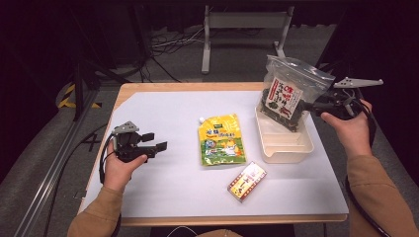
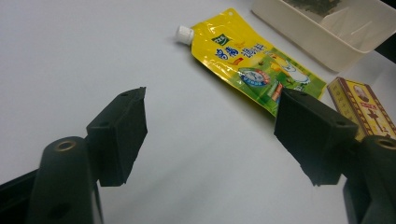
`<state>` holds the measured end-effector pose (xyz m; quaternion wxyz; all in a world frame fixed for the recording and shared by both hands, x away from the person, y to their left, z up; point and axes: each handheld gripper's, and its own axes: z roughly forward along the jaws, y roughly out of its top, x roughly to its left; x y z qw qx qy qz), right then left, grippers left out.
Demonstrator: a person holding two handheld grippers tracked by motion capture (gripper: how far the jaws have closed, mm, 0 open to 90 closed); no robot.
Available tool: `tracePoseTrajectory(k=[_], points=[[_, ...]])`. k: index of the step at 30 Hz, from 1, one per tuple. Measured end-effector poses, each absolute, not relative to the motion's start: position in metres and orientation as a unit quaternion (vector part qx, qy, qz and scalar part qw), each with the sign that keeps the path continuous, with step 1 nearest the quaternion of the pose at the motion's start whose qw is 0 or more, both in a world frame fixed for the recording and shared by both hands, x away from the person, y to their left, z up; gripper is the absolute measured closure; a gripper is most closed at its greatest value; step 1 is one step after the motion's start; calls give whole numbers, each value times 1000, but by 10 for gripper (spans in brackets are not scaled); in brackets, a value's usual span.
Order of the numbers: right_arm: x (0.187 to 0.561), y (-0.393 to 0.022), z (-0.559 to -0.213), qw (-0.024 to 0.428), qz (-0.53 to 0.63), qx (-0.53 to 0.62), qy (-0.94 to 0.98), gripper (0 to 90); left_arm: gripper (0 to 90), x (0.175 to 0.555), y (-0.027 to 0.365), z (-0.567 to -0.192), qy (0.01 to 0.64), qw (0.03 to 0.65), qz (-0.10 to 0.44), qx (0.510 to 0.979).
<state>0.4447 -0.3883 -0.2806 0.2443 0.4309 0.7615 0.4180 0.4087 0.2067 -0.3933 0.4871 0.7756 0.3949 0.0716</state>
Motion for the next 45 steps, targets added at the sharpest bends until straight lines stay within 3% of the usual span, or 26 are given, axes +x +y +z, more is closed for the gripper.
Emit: tracePoseTrajectory(k=[14,23,37,45], points=[[413,-385,-275,264,419,427,756,354,300,418,198,-387,364,479,71,796],[391,-363,-270,263,427,381,777,362,338,418,196,-385,367,467,68,801],[371,-339,-289,221,455,344,791,365,332,419,193,-381,366,458,57,808],[361,-342,-309,213,476,351,778,365,251,427,183,-380,366,463,53,805]])
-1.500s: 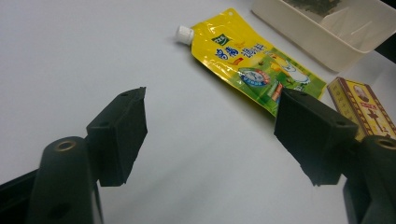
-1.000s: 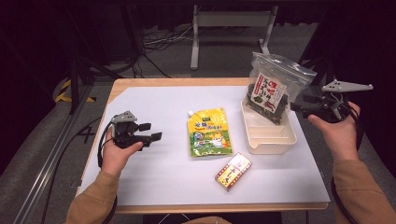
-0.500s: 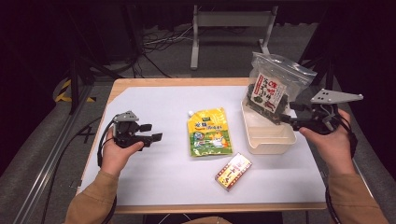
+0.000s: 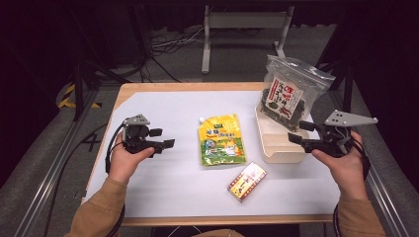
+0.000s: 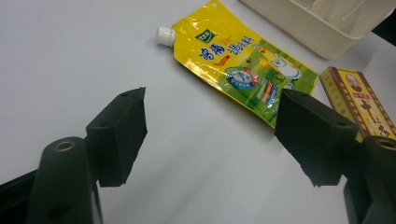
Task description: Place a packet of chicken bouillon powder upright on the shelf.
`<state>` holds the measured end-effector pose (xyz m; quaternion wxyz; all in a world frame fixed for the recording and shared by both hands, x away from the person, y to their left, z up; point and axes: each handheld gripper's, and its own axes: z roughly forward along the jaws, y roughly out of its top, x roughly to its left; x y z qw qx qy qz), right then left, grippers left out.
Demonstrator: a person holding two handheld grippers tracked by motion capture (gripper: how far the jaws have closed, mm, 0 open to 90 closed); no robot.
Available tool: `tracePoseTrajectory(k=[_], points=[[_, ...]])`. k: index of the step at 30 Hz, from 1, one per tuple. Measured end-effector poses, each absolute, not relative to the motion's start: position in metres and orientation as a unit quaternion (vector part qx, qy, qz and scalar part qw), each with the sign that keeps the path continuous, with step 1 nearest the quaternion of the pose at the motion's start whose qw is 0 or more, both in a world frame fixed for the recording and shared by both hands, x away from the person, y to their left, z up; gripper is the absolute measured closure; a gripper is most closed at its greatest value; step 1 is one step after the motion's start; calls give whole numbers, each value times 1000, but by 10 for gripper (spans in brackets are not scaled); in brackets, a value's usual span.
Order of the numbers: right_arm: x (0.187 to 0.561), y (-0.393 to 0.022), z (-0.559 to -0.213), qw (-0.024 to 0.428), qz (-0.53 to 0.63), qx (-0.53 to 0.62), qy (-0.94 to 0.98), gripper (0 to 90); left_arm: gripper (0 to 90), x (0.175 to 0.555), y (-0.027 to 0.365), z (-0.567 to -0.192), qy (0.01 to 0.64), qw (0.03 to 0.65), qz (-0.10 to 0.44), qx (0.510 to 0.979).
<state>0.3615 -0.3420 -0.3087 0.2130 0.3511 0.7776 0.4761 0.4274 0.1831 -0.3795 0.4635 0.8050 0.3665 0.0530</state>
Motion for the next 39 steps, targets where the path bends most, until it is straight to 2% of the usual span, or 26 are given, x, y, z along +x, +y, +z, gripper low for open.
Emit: tracePoseTrajectory(k=[2,6,10,13,18,20,25,30,34,39], points=[[361,-342,-311,222,456,352,787,364,229,432,177,-381,368,458,50,808],[359,-342,-312,218,461,347,787,358,242,437,168,-381,362,448,52,816],[357,-339,-313,218,460,341,790,353,276,443,154,-383,369,433,58,820],[355,-336,-313,220,459,336,792,348,325,451,144,-386,375,431,37,820],[350,-334,-310,224,462,334,791,343,332,462,129,-388,368,426,14,826],[347,-335,-309,227,462,334,789,343,369,466,121,-388,367,418,4,831],[340,-337,-308,233,465,336,786,343,417,473,112,-391,376,412,7,830],[336,-340,-308,236,463,340,784,342,424,485,106,-404,408,425,-24,808],[334,-345,-308,236,467,345,779,342,424,491,99,-413,427,414,-44,803],[332,-348,-307,238,472,348,774,341,425,494,93,-418,444,397,-43,802]])
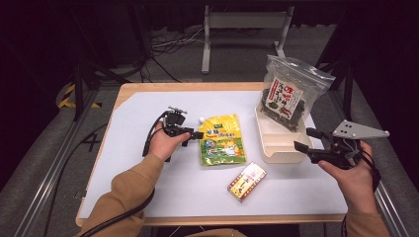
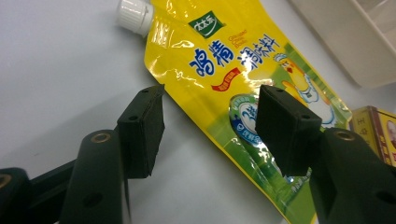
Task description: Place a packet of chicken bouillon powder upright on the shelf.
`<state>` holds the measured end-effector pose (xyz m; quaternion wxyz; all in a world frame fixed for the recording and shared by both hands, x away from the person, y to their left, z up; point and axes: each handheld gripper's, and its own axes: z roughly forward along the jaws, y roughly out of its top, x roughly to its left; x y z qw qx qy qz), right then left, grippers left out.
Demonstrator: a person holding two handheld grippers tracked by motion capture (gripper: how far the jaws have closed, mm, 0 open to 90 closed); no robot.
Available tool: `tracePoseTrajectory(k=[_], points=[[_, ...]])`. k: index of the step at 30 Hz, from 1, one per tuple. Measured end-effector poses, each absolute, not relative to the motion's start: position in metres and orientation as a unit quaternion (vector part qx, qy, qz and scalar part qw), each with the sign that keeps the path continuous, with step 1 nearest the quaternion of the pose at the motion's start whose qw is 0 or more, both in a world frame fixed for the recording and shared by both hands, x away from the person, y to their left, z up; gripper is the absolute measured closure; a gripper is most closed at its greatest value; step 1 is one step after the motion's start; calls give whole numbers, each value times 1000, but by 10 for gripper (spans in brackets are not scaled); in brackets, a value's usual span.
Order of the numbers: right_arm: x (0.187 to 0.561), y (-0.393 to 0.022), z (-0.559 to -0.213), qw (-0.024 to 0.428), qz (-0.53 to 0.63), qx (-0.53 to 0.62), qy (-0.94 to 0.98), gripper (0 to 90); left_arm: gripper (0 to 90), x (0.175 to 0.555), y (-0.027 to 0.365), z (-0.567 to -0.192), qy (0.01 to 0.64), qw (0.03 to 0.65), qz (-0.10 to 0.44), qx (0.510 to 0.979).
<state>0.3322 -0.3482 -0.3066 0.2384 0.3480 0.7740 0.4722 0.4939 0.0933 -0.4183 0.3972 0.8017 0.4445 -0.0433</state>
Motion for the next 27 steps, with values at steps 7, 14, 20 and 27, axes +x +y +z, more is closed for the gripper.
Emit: tracePoseTrajectory(k=[7,14,20,27], points=[[330,-352,-304,242,478,348,770,340,447,500,87,-424,476,364,-74,797],[330,-353,-303,242,482,348,767,340,418,501,80,-428,491,346,-86,795],[331,-352,-303,242,481,348,767,338,400,499,66,-427,495,334,-90,797],[332,-353,-303,241,481,350,766,338,361,499,53,-425,496,303,-70,811]])
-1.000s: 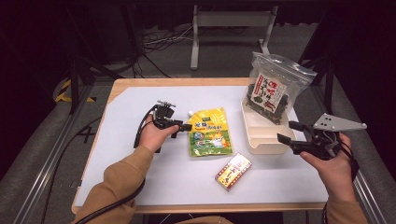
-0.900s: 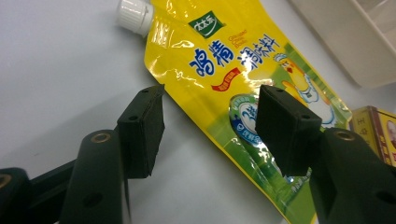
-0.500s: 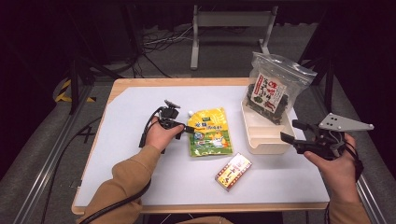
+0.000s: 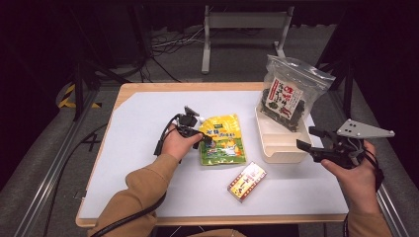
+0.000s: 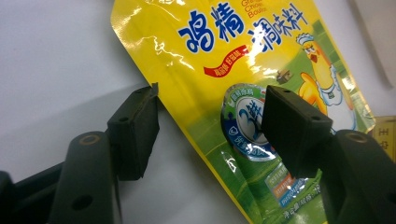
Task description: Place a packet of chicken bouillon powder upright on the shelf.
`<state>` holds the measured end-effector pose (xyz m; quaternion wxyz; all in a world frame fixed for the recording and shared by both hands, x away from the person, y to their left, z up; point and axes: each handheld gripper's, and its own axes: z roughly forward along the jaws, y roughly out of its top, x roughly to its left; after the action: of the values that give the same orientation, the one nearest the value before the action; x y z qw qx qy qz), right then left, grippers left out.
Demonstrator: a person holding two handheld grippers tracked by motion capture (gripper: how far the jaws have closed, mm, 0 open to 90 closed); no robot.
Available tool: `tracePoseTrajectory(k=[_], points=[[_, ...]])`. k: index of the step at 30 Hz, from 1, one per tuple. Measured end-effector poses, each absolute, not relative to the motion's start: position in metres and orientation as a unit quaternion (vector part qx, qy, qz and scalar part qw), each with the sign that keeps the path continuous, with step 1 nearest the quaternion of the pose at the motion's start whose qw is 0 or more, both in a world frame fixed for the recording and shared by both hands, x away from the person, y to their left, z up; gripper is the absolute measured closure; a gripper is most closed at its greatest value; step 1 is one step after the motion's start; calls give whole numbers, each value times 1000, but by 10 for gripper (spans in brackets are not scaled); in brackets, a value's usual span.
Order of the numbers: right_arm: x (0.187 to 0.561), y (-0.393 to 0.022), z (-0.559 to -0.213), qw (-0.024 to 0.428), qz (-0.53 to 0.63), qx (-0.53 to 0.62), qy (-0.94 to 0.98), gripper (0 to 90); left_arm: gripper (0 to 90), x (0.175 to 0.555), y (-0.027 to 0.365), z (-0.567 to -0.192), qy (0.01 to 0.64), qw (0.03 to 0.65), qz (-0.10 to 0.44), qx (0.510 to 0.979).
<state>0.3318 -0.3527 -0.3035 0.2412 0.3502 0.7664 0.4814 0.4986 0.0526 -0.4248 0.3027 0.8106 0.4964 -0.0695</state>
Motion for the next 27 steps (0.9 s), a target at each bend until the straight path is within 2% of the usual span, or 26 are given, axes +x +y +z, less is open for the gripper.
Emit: tracePoseTrajectory(k=[3,7,11,16,18,22,27], points=[[332,-352,-304,241,481,351,767,337,331,496,46,-424,489,290,-54,821],[333,-350,-305,239,479,351,768,337,341,493,40,-423,483,274,-31,831],[333,-349,-305,238,478,349,770,337,444,490,38,-422,477,264,-6,838],[334,-347,-307,237,476,352,771,337,527,488,38,-424,477,276,-7,834],[335,-346,-307,236,475,350,772,337,622,488,37,-425,476,285,-10,832],[336,-344,-309,232,474,350,774,337,744,486,36,-428,478,301,-27,825],[338,-344,-311,229,472,351,775,337,782,487,39,-430,480,313,-38,819]])
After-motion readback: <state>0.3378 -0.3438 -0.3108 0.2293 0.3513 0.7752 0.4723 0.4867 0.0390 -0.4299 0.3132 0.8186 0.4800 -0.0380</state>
